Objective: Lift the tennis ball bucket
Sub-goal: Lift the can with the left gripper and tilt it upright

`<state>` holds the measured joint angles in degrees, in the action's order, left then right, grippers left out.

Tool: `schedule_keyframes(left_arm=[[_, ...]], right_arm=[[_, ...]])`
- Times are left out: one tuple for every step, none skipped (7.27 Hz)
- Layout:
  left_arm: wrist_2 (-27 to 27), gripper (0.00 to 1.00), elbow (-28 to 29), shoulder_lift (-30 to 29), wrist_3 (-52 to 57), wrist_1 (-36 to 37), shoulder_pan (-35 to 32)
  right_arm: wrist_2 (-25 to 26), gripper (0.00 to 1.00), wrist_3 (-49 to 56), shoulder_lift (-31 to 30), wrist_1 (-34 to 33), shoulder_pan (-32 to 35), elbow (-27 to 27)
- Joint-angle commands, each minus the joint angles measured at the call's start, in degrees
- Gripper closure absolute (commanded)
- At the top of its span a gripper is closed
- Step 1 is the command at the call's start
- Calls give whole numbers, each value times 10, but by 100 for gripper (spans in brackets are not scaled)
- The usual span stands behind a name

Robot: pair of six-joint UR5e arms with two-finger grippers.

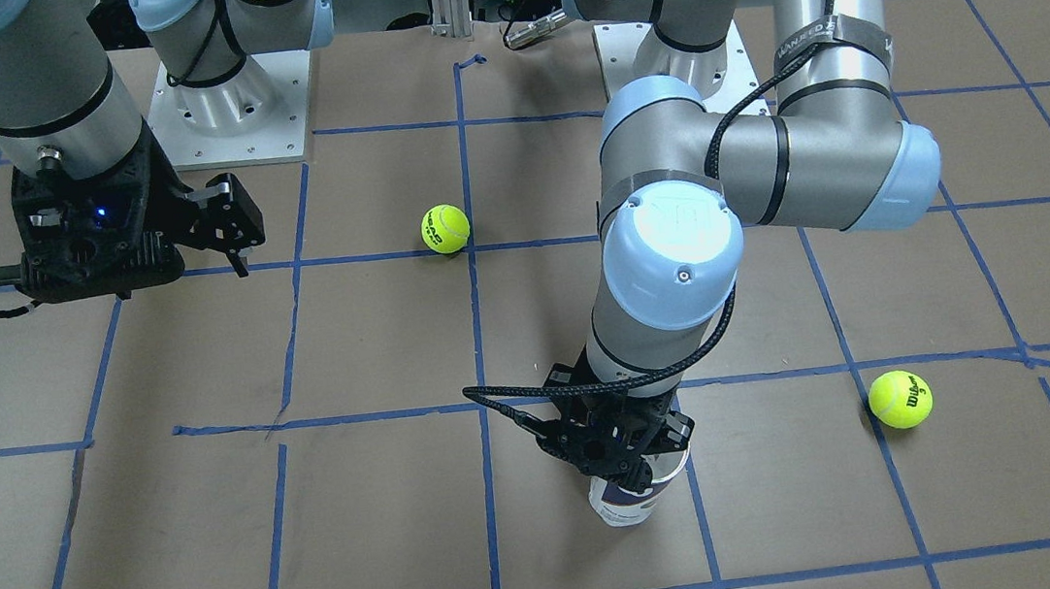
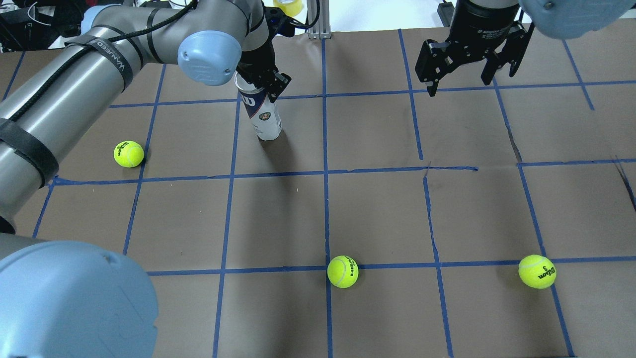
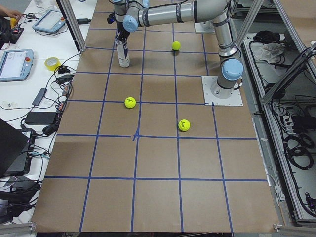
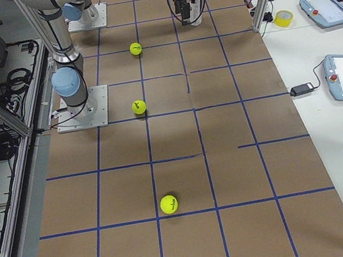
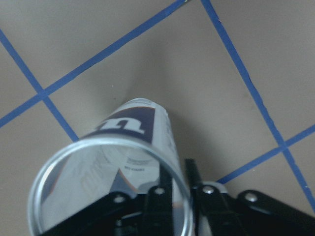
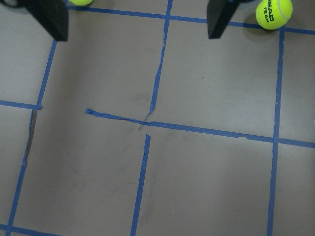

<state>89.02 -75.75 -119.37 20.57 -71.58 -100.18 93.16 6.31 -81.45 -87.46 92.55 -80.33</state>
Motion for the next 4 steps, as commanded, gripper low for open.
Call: schedule_keyframes(left_arm=[[1,5,5,19,-4,-4,-2],[5,4,7,40,-7,-7,-9],[9,0,11,61,-20,-28,-11],[5,0,42,76,-36,-57,-6]], right_arm=[[0,0,-1,0,-3,0,0],[0,0,0,1,-3,0,-1],[0,0,-1,1,-3,0,-1],[0,0,-1,1,-3,0,-1]])
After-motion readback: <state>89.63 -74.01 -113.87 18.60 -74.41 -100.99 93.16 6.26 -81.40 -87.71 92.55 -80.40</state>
